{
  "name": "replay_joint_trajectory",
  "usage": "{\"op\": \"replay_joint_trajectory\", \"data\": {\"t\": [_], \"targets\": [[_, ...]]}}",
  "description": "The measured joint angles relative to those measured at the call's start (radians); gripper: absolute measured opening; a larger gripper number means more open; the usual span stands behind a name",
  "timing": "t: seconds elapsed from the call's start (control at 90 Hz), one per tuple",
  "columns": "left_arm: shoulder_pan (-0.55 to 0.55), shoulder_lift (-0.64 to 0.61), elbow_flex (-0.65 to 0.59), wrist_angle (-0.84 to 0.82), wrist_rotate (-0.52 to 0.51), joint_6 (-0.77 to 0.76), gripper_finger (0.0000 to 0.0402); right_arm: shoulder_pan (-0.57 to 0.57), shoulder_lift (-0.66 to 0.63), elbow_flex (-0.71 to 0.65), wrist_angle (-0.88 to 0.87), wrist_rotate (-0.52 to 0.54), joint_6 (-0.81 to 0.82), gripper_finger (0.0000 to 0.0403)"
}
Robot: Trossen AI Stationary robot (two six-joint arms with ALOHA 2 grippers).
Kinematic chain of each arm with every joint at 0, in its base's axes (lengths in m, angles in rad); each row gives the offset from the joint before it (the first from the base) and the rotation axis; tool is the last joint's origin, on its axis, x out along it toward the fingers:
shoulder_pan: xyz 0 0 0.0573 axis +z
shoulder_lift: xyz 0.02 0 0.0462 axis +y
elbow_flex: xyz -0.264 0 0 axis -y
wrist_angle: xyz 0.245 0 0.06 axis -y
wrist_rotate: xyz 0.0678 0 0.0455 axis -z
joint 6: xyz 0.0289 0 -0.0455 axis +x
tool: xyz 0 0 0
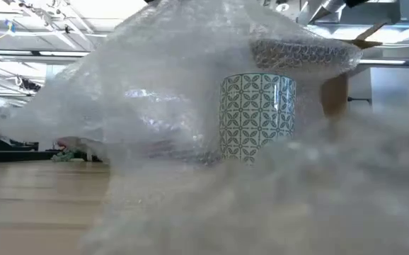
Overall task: Wrap mug
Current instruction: Wrap the blue patterned mug with the transparent bubble wrap
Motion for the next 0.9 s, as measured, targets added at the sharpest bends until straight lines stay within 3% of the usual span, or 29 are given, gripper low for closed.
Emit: {"op": "replay_joint_trajectory", "data": {"t": [0.133, 0.356, 0.589, 0.9], "targets": [[-0.025, 0.0, 0.0, -0.005, 0.0, 0.0, 0.0, -0.009, -0.093, -0.039, -0.064, 0.096, 0.065, 0.0178], [-0.04, 0.0, 0.0, -0.006, -0.001, 0.001, 0.0, -0.1, -0.202, -0.159, 0.065, 0.088, 0.005, 0.0206], [-0.04, 0.0, 0.0, -0.006, -0.001, 0.005, 0.0, -0.216, -0.254, -0.306, 0.33, -0.044, -0.111, 0.0263], [-0.04, 0.0, 0.0, -0.005, -0.007, 0.0, 0.0, -0.342, -0.258, -0.419, 0.745, -0.379, -0.361, 0.0257]]}}
